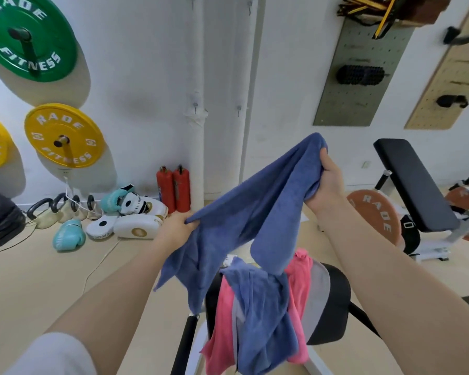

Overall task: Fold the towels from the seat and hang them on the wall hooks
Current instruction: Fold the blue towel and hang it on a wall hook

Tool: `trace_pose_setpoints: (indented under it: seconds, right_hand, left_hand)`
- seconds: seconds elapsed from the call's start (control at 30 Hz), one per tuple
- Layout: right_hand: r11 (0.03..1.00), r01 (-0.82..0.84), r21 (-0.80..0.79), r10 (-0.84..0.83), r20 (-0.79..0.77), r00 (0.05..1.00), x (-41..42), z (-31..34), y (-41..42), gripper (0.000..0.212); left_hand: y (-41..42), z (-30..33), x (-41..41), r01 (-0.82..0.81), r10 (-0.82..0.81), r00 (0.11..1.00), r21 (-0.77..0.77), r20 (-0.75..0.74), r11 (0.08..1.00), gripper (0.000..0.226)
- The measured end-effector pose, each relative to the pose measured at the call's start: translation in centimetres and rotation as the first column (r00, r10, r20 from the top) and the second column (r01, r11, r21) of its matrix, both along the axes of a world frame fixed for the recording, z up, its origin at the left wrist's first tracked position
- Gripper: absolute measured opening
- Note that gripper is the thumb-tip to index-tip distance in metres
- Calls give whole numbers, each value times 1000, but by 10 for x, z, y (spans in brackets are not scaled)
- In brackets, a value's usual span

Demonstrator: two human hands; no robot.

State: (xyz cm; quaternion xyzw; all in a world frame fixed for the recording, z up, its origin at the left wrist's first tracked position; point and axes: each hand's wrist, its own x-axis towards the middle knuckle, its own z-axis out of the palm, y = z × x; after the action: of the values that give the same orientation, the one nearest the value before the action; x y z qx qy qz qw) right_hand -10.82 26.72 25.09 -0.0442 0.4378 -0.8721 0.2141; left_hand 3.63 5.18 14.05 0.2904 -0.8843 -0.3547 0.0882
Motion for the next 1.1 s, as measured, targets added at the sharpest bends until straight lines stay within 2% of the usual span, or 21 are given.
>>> trace_pose_setpoints:
  seconds: [0.1,0.13,0.17,0.2,0.27,0.33,0.5,0.6,0.67,0.73,0.87,0.97,1.03,1.1]
  right_hand:
    - [994,-14,106,20,-63,998,-5,-7,8,41]
    - [980,5,197,21,-131,991,-9,-10,9,43]
    - [958,19,287,43,-209,977,-15,-13,9,41]
    - [927,39,372,64,-259,964,-19,-15,9,37]
    - [863,58,501,108,-295,949,-27,-16,10,30]
    - [779,71,623,197,-350,916,-35,-15,12,30]
    - [698,-49,715,486,-422,765,-62,-6,14,43]
    - [712,-141,687,556,-430,711,-83,4,12,45]
    - [713,-116,692,564,-467,681,-97,7,12,30]
    - [685,-38,727,568,-501,652,-114,7,15,16]
    - [584,90,807,607,-508,611,-150,-9,17,16]
    - [634,127,763,491,-523,696,-177,-25,20,12]
    - [683,136,718,375,-504,778,-194,-32,26,12]
    - [710,139,690,271,-451,850,-210,-38,32,13]
  left_hand:
    - [8,12,-16,-176,186,982,258,-17,950,32]
    - [12,19,-26,-218,247,969,391,-25,894,33]
    - [17,28,-36,-220,294,955,563,-43,797,32]
    - [24,38,-45,-189,329,943,723,-57,664,32]
    - [35,57,-61,-64,348,931,890,-110,451,22]
    - [42,70,-78,90,281,935,912,-216,400,15]
    - [66,96,-116,381,-47,904,750,-425,540,16]
    - [77,104,-140,516,-250,853,665,-459,541,29]
    - [81,104,-156,550,-305,834,657,-459,515,36]
    - [83,101,-171,541,-319,840,635,-438,552,37]
    - [85,81,-199,488,-349,873,581,-341,652,39]
    - [81,61,-216,322,-234,945,541,-228,777,27]
    - [76,46,-222,278,-185,958,537,-221,797,26]
    - [73,31,-227,269,-124,953,578,-278,770,33]
